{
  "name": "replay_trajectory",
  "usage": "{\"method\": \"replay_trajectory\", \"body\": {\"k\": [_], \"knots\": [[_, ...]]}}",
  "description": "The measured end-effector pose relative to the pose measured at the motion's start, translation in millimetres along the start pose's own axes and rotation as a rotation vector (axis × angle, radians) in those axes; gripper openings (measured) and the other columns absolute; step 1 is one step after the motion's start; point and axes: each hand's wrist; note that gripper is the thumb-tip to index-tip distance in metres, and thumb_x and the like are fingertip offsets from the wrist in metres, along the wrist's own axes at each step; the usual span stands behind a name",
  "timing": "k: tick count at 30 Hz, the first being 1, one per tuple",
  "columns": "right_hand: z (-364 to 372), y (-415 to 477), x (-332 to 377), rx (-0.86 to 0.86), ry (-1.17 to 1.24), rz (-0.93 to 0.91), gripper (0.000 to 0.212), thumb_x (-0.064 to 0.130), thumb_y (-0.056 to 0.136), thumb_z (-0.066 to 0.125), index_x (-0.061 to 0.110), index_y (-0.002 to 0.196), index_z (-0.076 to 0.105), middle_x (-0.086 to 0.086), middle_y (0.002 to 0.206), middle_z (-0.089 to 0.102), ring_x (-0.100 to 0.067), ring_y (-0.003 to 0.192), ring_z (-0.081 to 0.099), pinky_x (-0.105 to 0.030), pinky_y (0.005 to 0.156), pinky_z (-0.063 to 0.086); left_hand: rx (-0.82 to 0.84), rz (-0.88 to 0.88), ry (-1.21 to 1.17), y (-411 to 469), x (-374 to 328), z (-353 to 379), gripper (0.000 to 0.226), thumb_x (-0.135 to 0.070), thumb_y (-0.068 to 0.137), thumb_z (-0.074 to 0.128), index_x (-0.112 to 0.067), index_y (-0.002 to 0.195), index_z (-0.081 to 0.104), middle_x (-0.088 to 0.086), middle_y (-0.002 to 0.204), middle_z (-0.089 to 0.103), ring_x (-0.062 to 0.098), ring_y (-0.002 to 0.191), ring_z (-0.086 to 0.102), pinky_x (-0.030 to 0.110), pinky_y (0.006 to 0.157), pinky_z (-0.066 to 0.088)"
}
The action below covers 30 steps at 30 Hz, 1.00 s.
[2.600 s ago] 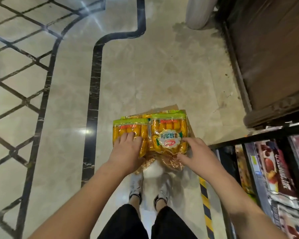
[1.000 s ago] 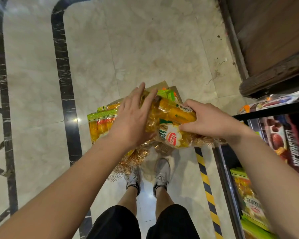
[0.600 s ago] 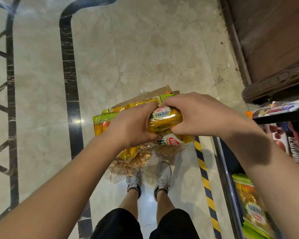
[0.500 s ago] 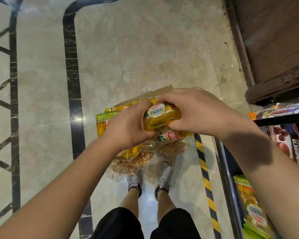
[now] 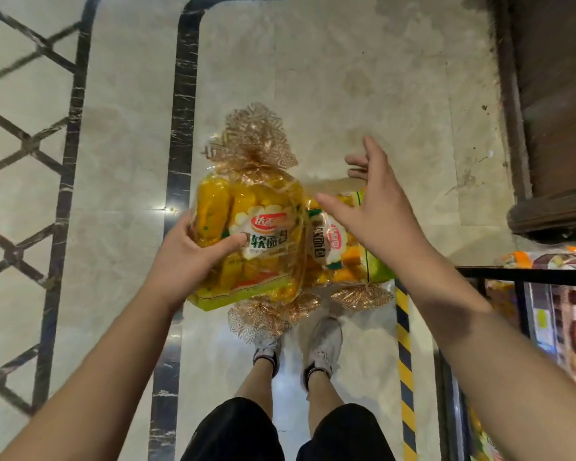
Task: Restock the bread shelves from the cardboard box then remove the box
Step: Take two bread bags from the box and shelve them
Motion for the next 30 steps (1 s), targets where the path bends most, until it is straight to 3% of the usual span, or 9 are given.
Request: {"method": "replay_trajectory", "body": {"k": [4,7,11,12,15,17,22,26,30], "knots": [[54,-12,-34,0.231,0.086,0.414,0.104,0.063,0.080,0.076,0.020,0.159,0.025,-0.001,0.150,0.050,-0.020,0.134,0.053,-0.035,0.103,0.046,-0.076,-0.085,-0.185,-7,32,-33,0.071,-0.048,0.067,0.092,-0.028,0.129,0.065,-0.002,0.115,0.077,0.019,0.103,0.076,0.050,0.093,0.059],[92,-28,-48,0.388,0.172,0.657,0.109,0.070,0.076,0.075,0.017,0.158,0.026,-0.004,0.154,0.048,-0.025,0.138,0.048,-0.036,0.106,0.041,-0.074,-0.113,-0.284,-10,55,-52,0.061,-0.037,0.076,0.088,-0.027,0.132,0.065,0.002,0.119,0.077,0.025,0.106,0.075,0.054,0.097,0.056],[132,-37,-56,0.492,0.183,0.720,0.049,0.058,0.082,0.078,0.024,0.107,0.052,0.008,0.110,0.058,-0.016,0.106,0.055,-0.034,0.102,0.044,-0.073,-0.141,-0.292,-8,78,-69,0.061,-0.039,0.078,0.087,-0.029,0.134,0.063,0.000,0.119,0.076,0.024,0.106,0.075,0.054,0.097,0.056],[141,-39,-58,0.504,0.186,0.711,0.054,0.061,0.078,0.079,0.025,0.110,0.056,0.010,0.109,0.060,-0.016,0.106,0.056,-0.034,0.103,0.045,-0.072,-0.146,-0.299,-6,83,-72,0.058,-0.036,0.081,0.085,-0.030,0.135,0.063,0.000,0.120,0.076,0.025,0.106,0.075,0.055,0.097,0.056],[168,-39,-69,0.524,0.217,0.764,0.121,0.086,0.050,0.078,0.017,0.146,0.050,0.000,0.139,0.061,-0.025,0.128,0.056,-0.045,0.111,0.045,-0.051,-0.144,-0.324,-4,92,-79,0.054,-0.029,0.085,0.080,-0.027,0.135,0.062,0.002,0.121,0.076,0.026,0.108,0.074,0.055,0.099,0.055],[180,-37,-73,0.509,0.256,0.837,0.136,0.088,0.045,0.078,0.013,0.152,0.042,-0.005,0.149,0.053,-0.030,0.136,0.050,-0.050,0.112,0.043,-0.034,-0.142,-0.328,-3,97,-83,0.056,-0.029,0.082,0.084,-0.025,0.135,0.063,0.004,0.121,0.076,0.026,0.108,0.074,0.053,0.098,0.055],[191,-35,-75,0.449,0.486,0.925,0.129,0.075,0.043,0.090,0.017,0.150,0.045,-0.002,0.147,0.056,-0.022,0.131,0.053,-0.043,0.105,0.051,-0.027,-0.152,-0.327,-3,100,-90,0.052,-0.025,0.083,0.079,-0.025,0.133,0.064,0.003,0.118,0.077,0.025,0.107,0.075,0.053,0.097,0.056],[181,-34,-74,0.445,0.604,0.957,0.145,0.069,0.031,0.097,0.022,0.154,0.037,0.001,0.148,0.054,-0.017,0.128,0.055,-0.034,0.095,0.056,-0.008,-0.151,-0.335,-5,95,-91,0.052,-0.024,0.083,0.077,-0.023,0.134,0.063,0.005,0.119,0.076,0.027,0.107,0.075,0.055,0.099,0.054],[162,-35,-79,0.446,0.734,0.882,0.107,0.052,0.043,0.100,0.027,0.138,0.056,0.005,0.122,0.074,-0.016,0.118,0.065,-0.042,0.108,0.049,0.020,-0.144,-0.323,-8,88,-92,0.068,-0.041,0.072,0.088,-0.026,0.134,0.063,0.004,0.121,0.076,0.027,0.108,0.074,0.054,0.098,0.055]]}}
Point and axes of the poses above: each hand's wrist, its own y-axis towards the middle knuckle, its own z-axis out of the palm, x = y × z
